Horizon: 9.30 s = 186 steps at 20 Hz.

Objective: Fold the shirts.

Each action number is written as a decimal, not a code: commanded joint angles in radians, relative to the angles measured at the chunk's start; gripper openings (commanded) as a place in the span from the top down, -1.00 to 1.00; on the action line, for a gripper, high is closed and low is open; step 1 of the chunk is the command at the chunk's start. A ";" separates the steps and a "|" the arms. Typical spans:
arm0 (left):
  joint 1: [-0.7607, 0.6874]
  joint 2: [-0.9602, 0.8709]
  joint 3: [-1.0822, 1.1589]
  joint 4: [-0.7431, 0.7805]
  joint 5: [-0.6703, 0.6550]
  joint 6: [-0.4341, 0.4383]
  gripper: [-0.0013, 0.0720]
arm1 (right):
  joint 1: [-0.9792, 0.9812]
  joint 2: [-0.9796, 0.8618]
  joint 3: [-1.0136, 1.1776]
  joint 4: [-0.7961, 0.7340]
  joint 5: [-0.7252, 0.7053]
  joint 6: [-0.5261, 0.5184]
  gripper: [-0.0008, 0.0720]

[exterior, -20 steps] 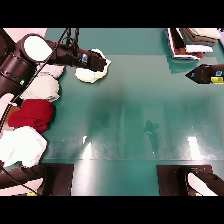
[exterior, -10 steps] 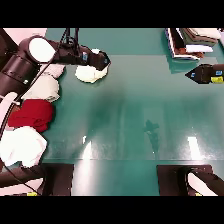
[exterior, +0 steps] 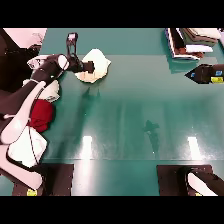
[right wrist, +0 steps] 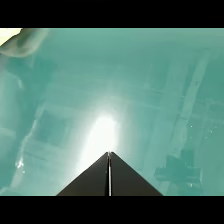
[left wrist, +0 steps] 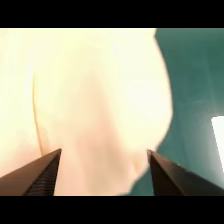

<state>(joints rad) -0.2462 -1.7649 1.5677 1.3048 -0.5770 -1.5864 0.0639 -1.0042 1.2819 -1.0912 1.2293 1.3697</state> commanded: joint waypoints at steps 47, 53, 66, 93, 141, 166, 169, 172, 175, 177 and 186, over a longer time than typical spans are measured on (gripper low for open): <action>-0.156 0.504 -0.750 -0.372 -0.482 0.383 -0.97 | 0.001 -0.001 0.504 -0.011 0.115 0.001 0.93; -0.182 0.504 -0.743 -0.372 -0.454 0.382 0.89 | 0.001 -0.001 0.504 -0.011 0.126 0.001 0.93; -0.031 0.693 -0.331 -0.251 -0.739 0.383 0.90 | 0.000 0.085 -0.216 -0.083 0.235 0.003 -0.72; -0.032 0.816 0.296 -0.005 -0.758 0.251 0.90 | -0.156 0.227 0.089 0.224 -0.081 -0.087 0.94; 0.130 0.621 -0.706 -0.129 -0.574 0.135 -0.83 | -0.078 -0.383 0.084 0.043 0.145 -0.029 -0.29; 0.201 0.388 -0.381 -0.146 -0.298 0.118 -0.83 | 0.034 -0.306 -0.216 0.050 -0.204 -0.028 0.94; 0.256 0.236 -0.314 -0.195 -0.390 0.129 -0.83 | 0.038 -0.306 -0.216 0.050 -0.205 -0.028 0.94; 0.249 0.150 -0.314 -0.249 -0.401 0.189 -0.83 | 0.050 -0.306 -0.216 0.049 -0.216 -0.028 0.94; 0.240 0.124 -0.313 -0.295 -0.375 0.215 -0.83 | 0.050 -0.306 -0.216 0.049 -0.214 -0.028 0.94; 0.240 0.125 -0.291 -0.293 -0.378 0.215 -0.24 | 0.049 -0.306 -0.216 0.049 -0.216 -0.028 0.94; 0.240 0.195 -0.142 -0.226 -0.436 0.217 0.91 | 0.043 -0.303 -0.123 0.014 -0.166 -0.029 0.94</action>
<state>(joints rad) -0.0067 -1.6142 1.3510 1.0363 -0.9874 -1.3712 0.1116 -1.3094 1.0973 -1.0542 1.0237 1.3411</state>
